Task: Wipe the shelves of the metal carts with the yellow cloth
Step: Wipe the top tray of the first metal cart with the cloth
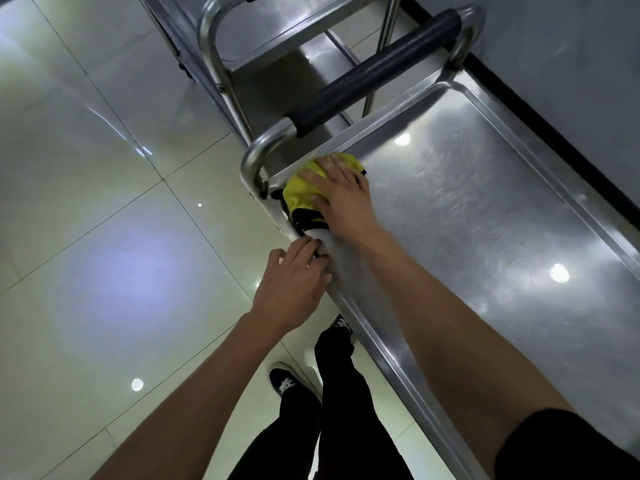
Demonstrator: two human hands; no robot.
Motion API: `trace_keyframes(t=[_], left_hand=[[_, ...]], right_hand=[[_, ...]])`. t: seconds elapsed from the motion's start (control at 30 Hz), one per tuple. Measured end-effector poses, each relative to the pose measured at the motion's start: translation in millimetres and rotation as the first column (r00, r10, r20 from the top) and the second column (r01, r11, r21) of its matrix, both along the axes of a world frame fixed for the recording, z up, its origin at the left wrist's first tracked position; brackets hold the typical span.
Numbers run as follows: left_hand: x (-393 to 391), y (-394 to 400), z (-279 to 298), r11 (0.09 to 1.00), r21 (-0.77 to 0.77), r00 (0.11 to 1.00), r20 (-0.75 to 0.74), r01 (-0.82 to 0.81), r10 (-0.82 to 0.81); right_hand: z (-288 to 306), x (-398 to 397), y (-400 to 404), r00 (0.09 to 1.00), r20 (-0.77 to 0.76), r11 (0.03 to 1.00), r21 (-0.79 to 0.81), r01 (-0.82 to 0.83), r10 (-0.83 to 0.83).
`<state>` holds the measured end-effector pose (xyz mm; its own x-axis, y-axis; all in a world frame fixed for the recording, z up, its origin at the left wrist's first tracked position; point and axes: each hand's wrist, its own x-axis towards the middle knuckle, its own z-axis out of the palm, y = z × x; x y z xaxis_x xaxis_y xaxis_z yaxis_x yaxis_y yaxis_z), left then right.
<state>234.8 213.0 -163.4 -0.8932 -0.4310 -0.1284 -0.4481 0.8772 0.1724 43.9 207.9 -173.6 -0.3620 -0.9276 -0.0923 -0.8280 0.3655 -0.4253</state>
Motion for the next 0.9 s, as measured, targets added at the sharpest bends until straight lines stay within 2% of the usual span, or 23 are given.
trace_keyframes(t=[0.23,0.6,0.7,0.9], left_hand=[[-51.7,-11.8,4.6,0.999,-0.024,0.999,-0.021,0.038,-0.038],[-140.0,-26.1,-0.3,0.992,0.112,0.987,0.146,0.053,-0.069],[-144.3,-26.6,-0.7,0.993,0.109,0.986,0.154,0.053,-0.069],[-145.3,-31.5,3.7,0.990,0.106,0.976,0.188,0.088,-0.107]], right_hand=[[-5.9,-77.6,2.7,0.992,-0.007,0.992,-0.022,0.126,-0.126],[-14.1,-238.7,17.6,0.899,-0.067,0.901,-0.026,0.433,-0.434],[-14.3,-249.5,14.2,0.896,-0.096,0.900,-0.007,0.436,-0.434],[-14.4,-219.6,30.1,0.864,-0.091,0.867,0.003,0.498,-0.496]])
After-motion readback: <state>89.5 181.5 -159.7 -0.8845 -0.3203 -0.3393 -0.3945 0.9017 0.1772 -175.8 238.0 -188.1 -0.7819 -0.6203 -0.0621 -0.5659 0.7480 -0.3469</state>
